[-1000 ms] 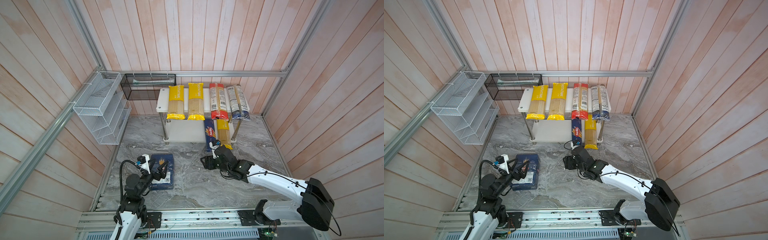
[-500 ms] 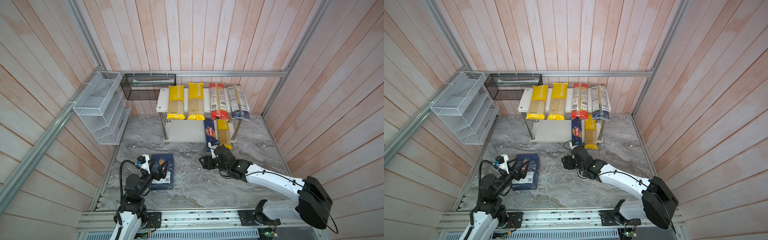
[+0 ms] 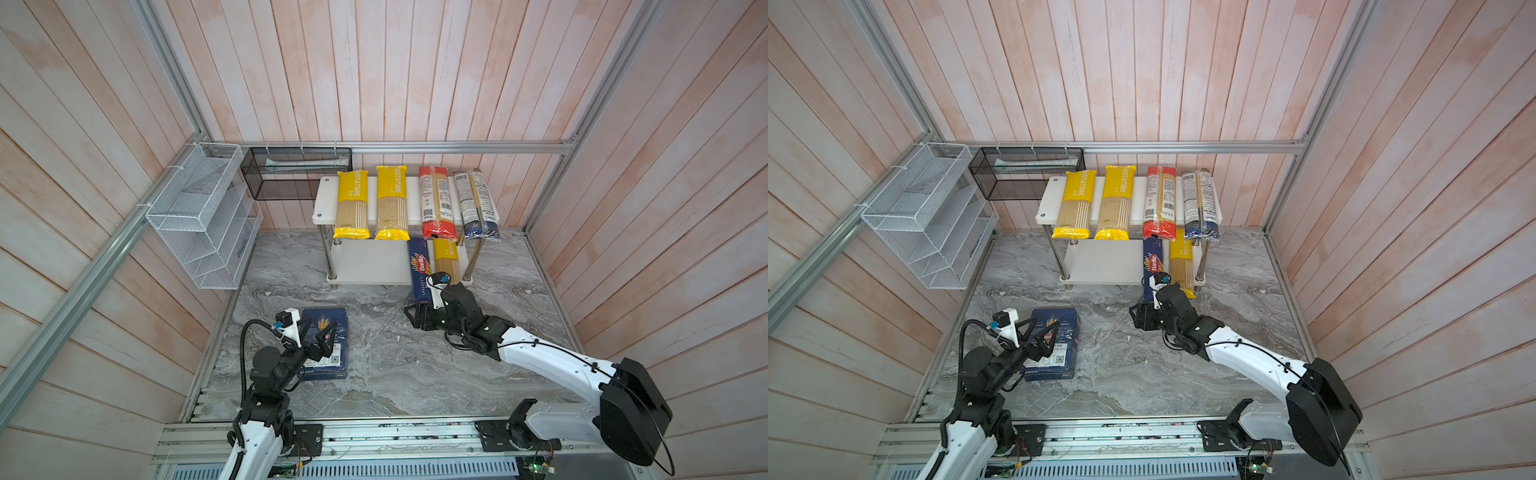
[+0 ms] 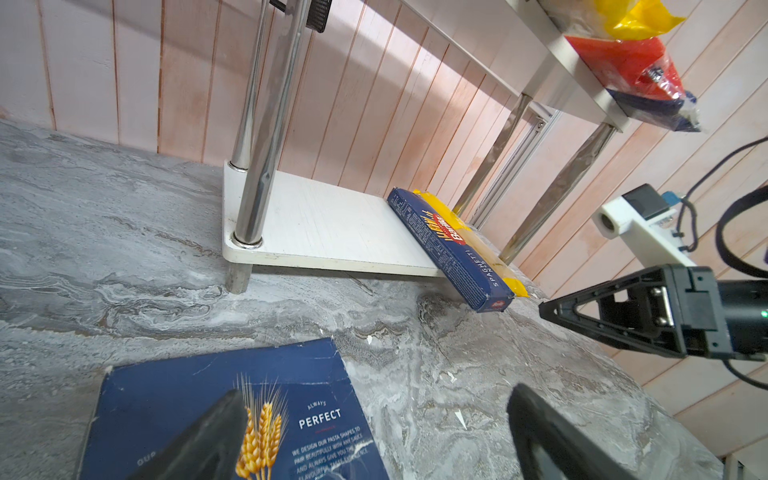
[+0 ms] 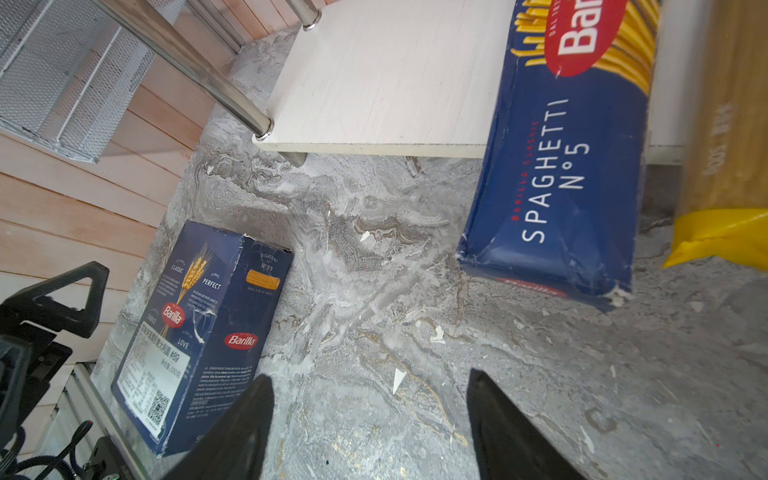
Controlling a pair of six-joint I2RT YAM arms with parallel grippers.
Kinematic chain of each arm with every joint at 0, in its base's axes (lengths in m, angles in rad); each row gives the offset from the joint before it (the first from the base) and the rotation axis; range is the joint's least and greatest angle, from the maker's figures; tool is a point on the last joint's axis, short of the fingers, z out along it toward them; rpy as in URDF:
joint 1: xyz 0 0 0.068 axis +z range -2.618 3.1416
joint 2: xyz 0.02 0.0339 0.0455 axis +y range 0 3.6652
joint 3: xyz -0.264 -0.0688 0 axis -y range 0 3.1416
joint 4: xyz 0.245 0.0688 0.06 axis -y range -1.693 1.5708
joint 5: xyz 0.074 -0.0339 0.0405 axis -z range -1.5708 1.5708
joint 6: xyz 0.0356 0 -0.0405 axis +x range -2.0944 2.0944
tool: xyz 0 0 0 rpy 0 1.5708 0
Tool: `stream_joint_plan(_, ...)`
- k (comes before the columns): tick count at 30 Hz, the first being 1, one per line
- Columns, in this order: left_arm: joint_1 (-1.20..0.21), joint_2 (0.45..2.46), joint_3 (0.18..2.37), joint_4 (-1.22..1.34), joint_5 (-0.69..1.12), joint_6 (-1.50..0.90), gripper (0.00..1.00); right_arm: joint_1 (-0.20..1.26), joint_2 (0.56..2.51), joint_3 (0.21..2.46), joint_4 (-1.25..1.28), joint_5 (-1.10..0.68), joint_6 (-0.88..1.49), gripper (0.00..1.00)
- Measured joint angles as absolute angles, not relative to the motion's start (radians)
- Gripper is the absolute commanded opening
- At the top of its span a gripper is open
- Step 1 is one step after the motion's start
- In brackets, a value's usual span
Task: Arrange pasta packages on shelves
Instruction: Move the pasta bag to the shelf.
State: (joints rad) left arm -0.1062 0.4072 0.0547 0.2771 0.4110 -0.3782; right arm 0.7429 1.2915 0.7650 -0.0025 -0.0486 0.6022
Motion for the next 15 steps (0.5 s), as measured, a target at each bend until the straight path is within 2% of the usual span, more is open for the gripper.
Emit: stream_joint_plan(15,-0.107,0.403,0.055,0.277,0.411,-0.378,1.0,0.651,1.478,0.797,0.032,-0.159,0.566,0.73)
